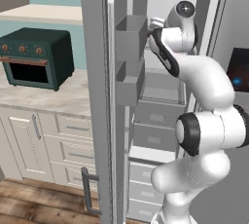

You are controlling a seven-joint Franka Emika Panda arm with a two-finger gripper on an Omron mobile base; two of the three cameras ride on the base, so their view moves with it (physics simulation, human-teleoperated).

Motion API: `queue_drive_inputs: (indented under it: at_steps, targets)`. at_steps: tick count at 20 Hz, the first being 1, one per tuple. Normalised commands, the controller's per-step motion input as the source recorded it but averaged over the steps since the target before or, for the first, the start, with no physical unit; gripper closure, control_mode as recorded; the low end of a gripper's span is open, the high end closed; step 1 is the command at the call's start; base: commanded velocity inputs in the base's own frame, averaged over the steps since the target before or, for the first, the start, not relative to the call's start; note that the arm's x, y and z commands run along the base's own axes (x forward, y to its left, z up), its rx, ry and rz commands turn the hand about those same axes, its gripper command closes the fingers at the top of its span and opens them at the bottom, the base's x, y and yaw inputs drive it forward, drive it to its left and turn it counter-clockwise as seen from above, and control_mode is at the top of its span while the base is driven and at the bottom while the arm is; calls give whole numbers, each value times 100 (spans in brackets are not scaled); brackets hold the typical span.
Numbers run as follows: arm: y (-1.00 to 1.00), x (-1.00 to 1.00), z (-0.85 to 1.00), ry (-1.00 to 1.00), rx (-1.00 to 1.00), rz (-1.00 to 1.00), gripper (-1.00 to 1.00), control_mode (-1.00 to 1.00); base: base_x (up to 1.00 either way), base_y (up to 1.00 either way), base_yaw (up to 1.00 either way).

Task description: Take the squash and cucumber from the second highest rack and move them to the highest rack where the cucumber and garlic are located, to maximize freezer space. Close the freezer door after rearranging.

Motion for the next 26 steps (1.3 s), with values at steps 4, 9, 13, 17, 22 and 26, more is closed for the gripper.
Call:
queue_drive_inputs:
  at_steps: [4,9,13,17,22,26]
  targets:
    - [0,-75,20,0,0,0,-100,-100,0,0,0]
    - [0,-84,12,0,0,0,-100,-100,0,0,0]
    - [0,-94,3,0,0,3,-100,-100,0,0,0]
    - [0,-98,5,1,0,3,-100,-100,0,0,0]
    - [0,-94,2,1,0,3,-100,-100,0,0,0]
    - [0,-90,1,4,0,0,-100,-100,0,0,0]
